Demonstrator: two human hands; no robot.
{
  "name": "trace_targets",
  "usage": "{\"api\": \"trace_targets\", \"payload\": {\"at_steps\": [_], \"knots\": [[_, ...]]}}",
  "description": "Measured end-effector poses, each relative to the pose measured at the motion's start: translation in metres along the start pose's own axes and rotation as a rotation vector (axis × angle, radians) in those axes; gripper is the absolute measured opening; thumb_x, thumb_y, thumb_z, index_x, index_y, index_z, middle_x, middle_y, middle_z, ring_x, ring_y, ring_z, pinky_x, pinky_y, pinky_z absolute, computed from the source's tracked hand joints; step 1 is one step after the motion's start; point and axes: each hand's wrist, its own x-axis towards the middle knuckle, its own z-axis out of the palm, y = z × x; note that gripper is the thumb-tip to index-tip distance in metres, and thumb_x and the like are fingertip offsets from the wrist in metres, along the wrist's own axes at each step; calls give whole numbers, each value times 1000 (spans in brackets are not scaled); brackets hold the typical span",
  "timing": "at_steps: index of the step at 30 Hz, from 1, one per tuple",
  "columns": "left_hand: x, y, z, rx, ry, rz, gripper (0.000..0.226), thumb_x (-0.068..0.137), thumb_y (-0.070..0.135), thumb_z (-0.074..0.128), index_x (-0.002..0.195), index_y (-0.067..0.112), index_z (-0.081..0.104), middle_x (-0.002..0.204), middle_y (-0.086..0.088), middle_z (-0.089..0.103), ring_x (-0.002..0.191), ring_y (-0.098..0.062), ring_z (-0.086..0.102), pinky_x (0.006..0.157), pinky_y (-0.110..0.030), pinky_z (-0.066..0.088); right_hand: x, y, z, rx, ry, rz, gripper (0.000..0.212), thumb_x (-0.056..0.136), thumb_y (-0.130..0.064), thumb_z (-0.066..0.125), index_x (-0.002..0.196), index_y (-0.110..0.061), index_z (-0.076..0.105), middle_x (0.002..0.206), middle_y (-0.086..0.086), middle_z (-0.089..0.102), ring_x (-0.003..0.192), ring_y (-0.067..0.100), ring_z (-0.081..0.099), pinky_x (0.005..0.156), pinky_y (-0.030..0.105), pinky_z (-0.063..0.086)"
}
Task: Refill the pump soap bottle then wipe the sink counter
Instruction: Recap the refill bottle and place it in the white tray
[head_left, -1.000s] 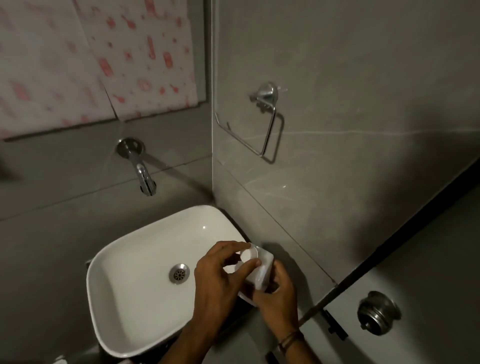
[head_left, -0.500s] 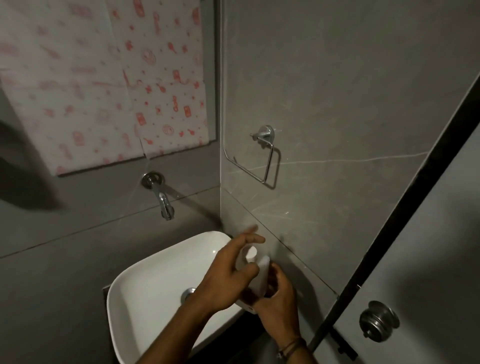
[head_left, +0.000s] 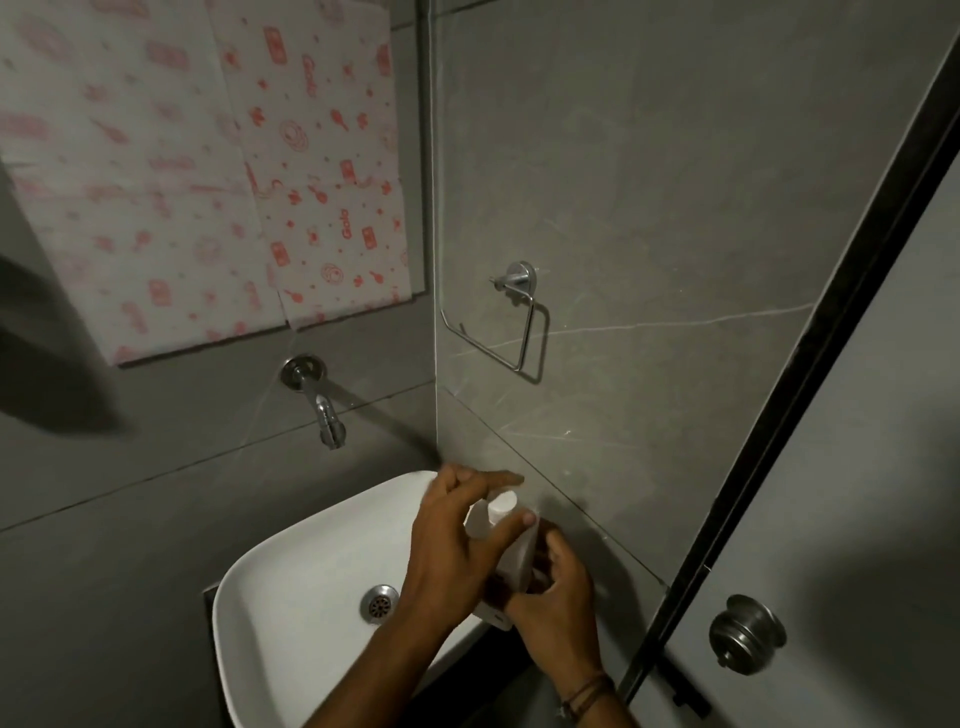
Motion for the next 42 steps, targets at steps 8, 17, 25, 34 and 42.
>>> {"api": "trace_targets", "payload": {"at_steps": [8, 17, 25, 34, 42], "knots": [[-7, 9, 10, -46, 2, -52, 31, 91, 34, 71, 113, 13, 75, 126, 7, 60, 122, -4, 53, 108, -29, 47, 2, 5, -8, -1, 46, -18, 68, 77, -8, 87, 134, -33, 59, 130, -8, 67, 118, 18, 63, 92, 45, 61], [-8, 1, 26, -44, -15, -73, 28, 93, 19, 80, 116, 6, 74, 119, 8, 68, 116, -2, 59, 99, -10, 46, 3, 11, -16, -1, 72, -27, 64, 77, -12, 88, 125, -44, 60, 123, -13, 69, 111, 12, 67, 74, 26, 65], [-9, -10, 35, -67, -33, -54, 31, 90, 30, 76, 116, 14, 74, 126, 4, 67, 120, -7, 59, 108, -24, 47, 9, 21, -25, 21, 26, -35, 64, 77, -6, 86, 130, -33, 60, 126, -7, 67, 117, 16, 64, 64, 12, 58], [-25, -49, 58, -93, -117, -187, 37, 92, 50, 69, 128, 43, 60, 128, 33, 63, 121, 5, 60, 94, -7, 49, 25, 65, -29, 8, 99, -16, 70, 73, -10, 88, 113, -57, 54, 116, -20, 65, 112, 9, 62, 57, 5, 53], [-55, -88, 78, -147, -182, -366, 53, 89, 47, 77, 138, 41, 57, 139, 22, 64, 126, -4, 63, 101, -46, 58, 22, 110, -30, -41, 57, 67, 70, 75, -7, 88, 117, -53, 56, 119, -15, 68, 116, 16, 66, 75, 18, 61]]}}
